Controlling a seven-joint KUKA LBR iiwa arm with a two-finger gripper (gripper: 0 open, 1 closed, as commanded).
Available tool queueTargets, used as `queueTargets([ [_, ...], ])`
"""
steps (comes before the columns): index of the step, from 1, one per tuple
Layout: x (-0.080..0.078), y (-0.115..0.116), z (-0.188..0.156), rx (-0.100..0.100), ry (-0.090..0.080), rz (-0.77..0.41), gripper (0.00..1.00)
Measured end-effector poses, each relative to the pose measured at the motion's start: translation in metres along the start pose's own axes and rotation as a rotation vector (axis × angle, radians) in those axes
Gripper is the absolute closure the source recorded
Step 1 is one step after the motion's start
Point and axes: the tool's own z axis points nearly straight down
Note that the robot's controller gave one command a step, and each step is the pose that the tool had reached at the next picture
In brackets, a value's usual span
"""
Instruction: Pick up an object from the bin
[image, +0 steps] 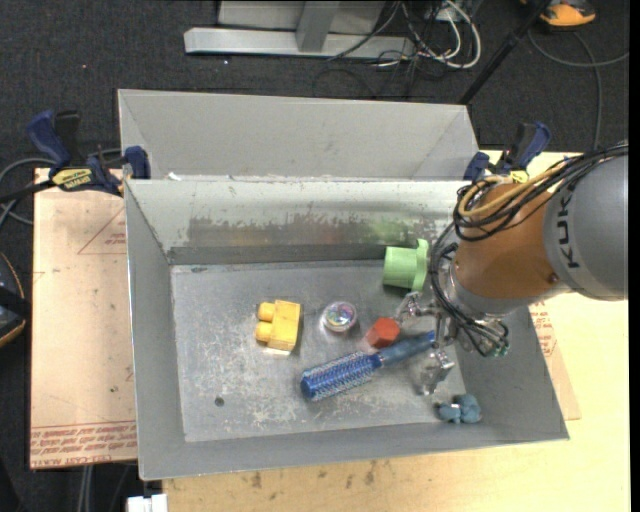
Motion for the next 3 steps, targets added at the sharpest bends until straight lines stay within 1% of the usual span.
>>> queueTargets([
  [1,0.013,0.077,-0.027,-0.010,0.004,-0.070,0.00],
  [2,-0.009,0.101,-0.025,-0.007,0.003,-0.156,0.00],
  [3,-0.009,0.110,-0.001,-0.002,-0.004,-0.172,0.00],
])
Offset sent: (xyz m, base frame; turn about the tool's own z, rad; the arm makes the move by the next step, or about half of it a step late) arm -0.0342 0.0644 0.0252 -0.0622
